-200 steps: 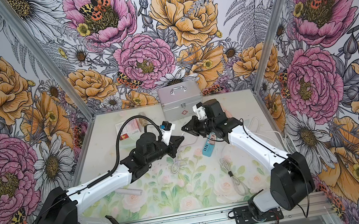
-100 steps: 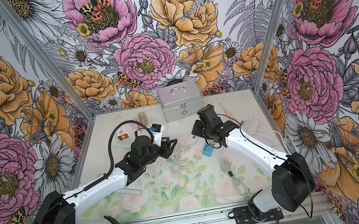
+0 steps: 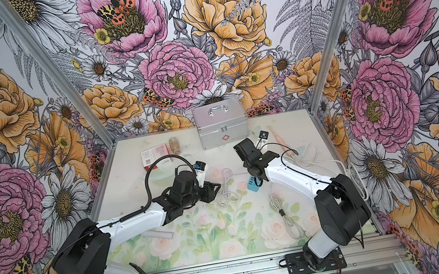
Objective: Charge the electric toothbrush
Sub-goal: Insert the charging cable into the plug.
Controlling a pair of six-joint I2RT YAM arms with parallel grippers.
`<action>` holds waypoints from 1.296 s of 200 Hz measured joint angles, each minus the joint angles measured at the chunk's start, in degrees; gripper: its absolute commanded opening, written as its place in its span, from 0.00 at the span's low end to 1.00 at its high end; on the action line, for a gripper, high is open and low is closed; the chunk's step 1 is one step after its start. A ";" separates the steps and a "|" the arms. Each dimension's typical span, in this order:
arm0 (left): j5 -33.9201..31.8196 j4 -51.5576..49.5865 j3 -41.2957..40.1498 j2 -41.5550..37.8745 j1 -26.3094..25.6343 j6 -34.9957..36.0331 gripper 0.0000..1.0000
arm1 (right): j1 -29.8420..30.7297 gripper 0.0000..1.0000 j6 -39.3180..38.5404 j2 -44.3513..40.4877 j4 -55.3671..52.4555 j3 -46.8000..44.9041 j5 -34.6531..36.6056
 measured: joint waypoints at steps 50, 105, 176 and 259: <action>-0.22 -0.20 0.00 0.13 -0.11 0.00 0.58 | 0.04 0.00 2.60 1.25 -0.02 -1.70 3.78; -0.83 0.15 -0.52 -1.92 -0.11 -0.02 0.61 | 1.44 0.00 5.35 3.48 0.02 -1.70 7.56; -1.90 2.12 -5.27 -6.38 0.74 -0.02 0.62 | 4.02 0.00 7.04 6.69 0.04 -0.83 13.73; -2.56 4.15 -7.80 -8.66 2.16 -0.04 0.63 | 4.74 0.00 6.91 9.53 0.26 0.81 17.62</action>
